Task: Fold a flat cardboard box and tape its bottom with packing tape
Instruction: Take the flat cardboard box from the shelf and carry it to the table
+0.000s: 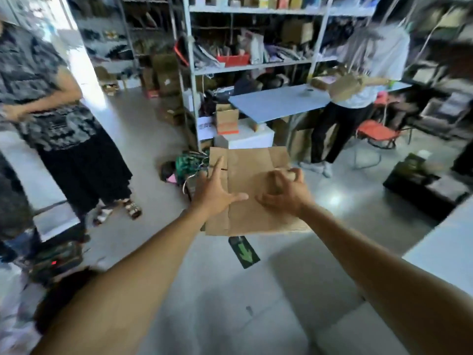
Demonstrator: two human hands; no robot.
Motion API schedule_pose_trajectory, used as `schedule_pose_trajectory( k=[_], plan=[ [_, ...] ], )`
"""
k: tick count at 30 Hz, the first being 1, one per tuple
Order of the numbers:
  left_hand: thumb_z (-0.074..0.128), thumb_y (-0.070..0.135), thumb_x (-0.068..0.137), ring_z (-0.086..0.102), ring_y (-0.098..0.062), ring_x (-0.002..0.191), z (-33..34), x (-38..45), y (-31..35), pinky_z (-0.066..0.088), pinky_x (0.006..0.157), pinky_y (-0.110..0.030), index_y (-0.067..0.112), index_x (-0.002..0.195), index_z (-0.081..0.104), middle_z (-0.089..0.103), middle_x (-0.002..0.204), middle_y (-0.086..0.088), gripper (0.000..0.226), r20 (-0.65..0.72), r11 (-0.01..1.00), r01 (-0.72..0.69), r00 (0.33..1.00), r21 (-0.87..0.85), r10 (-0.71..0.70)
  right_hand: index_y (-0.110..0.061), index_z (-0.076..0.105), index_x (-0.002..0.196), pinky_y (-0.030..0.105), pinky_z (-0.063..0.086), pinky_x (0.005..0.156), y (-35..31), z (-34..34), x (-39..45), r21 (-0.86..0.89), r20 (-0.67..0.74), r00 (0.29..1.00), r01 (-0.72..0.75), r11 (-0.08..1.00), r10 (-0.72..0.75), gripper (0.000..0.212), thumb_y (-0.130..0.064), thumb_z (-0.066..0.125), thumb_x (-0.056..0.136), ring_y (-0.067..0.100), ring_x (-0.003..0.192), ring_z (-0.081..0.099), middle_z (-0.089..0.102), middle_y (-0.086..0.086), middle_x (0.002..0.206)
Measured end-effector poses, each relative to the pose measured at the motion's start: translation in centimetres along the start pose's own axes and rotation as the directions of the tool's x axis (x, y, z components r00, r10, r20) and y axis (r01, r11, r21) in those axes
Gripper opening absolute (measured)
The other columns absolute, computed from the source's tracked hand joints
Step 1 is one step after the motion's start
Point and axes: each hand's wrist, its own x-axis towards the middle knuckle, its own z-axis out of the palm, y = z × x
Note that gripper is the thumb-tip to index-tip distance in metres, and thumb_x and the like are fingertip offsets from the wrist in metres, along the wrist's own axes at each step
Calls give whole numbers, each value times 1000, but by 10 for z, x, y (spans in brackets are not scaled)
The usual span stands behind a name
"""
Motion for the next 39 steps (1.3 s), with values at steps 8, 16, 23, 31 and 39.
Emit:
schedule_pose_trajectory(
  k=[8,16,23,31,39],
  plan=[
    [84,67,43,42,-22,137,97,135,44,39,111,-40,43,143,43,47,148,-1,111,275,971,-150,941,-184,198,-37,53,128,38,44,106,79,-36,82,109,-333,925,-156,982,184,72,-50,84,65,32,125,46,20,7,144],
    [86,56,60,47,-15,100,156,246,99,40,82,-25,58,140,37,43,113,2,94,317,924,-318,872,-212,373,-44,40,143,41,44,107,141,-54,137,180,-317,863,-353,918,394,90,-53,84,65,32,136,41,7,0,160],
    [86,56,60,54,-20,98,248,309,190,46,90,-27,60,144,30,39,106,0,100,449,830,-509,702,-227,553,-47,26,149,40,41,107,209,-85,152,256,-417,688,-539,803,594,101,-61,80,65,31,135,42,-13,-8,162],
    [84,62,59,59,-25,94,371,364,288,44,84,-24,62,145,26,37,108,1,103,525,765,-598,583,-240,621,-55,19,147,36,47,99,316,-135,194,292,-494,532,-643,708,687,99,-68,75,67,28,124,55,-11,-12,162],
    [83,61,61,59,-34,109,461,443,376,47,90,-30,58,147,26,41,122,-8,103,591,751,-614,520,-243,617,-51,21,148,37,48,97,403,-194,274,345,-490,460,-678,649,741,96,-64,74,70,30,126,53,-12,-11,163]
  ],
)
